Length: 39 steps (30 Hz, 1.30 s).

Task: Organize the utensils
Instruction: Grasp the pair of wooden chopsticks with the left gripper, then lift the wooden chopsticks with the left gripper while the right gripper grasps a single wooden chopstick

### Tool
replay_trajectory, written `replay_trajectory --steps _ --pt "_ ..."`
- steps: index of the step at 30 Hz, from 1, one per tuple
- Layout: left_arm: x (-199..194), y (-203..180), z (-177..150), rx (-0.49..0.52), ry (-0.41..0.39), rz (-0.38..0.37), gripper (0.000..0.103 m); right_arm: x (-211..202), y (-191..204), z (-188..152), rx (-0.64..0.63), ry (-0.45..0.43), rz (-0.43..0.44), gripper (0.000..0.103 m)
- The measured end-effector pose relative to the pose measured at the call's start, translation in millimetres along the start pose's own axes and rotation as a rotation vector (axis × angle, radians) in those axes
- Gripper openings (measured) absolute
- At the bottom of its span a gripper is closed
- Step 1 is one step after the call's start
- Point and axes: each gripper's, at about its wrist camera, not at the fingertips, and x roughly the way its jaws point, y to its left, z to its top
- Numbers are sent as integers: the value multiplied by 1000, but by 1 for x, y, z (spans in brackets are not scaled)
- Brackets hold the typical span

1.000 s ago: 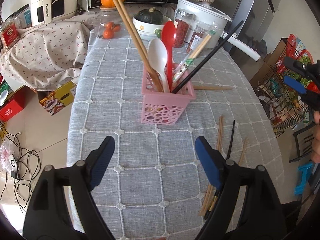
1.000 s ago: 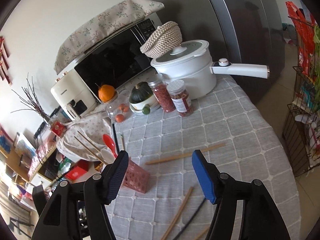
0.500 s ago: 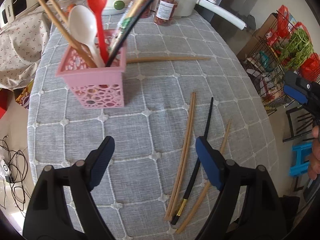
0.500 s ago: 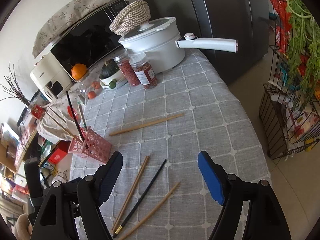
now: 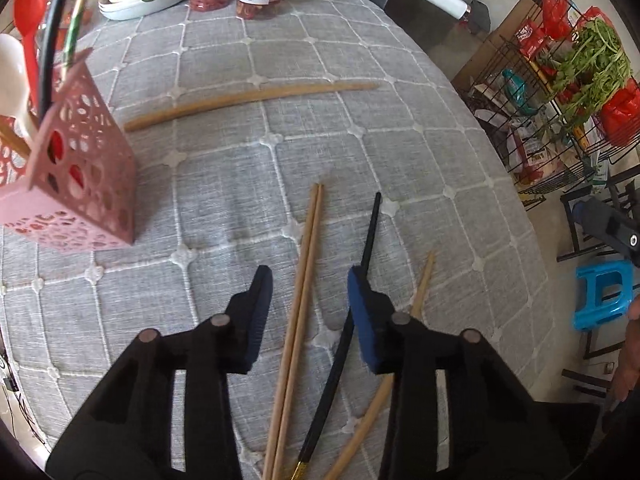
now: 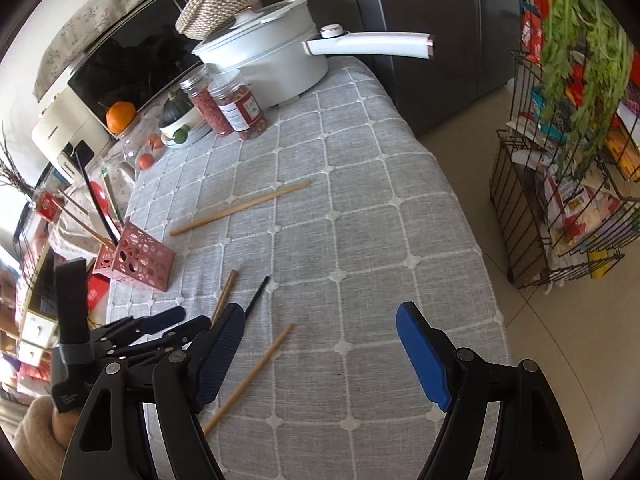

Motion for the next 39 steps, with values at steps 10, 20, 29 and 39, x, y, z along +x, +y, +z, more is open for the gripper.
replay_trajectory --steps 10,20,29,39 --pt "17 -6 5 15 26 31 19 -2 -10 -1 29 15 9 80" --pt "15 -9 9 37 21 77 10 9 -1 -5 0 62 10 80" --pt "-40 -8 2 77 -118 57 10 22 5 -9 -8 113 5 80" --pt "-84 13 -5 58 -227 32 9 48 17 -14 5 193 27 80"
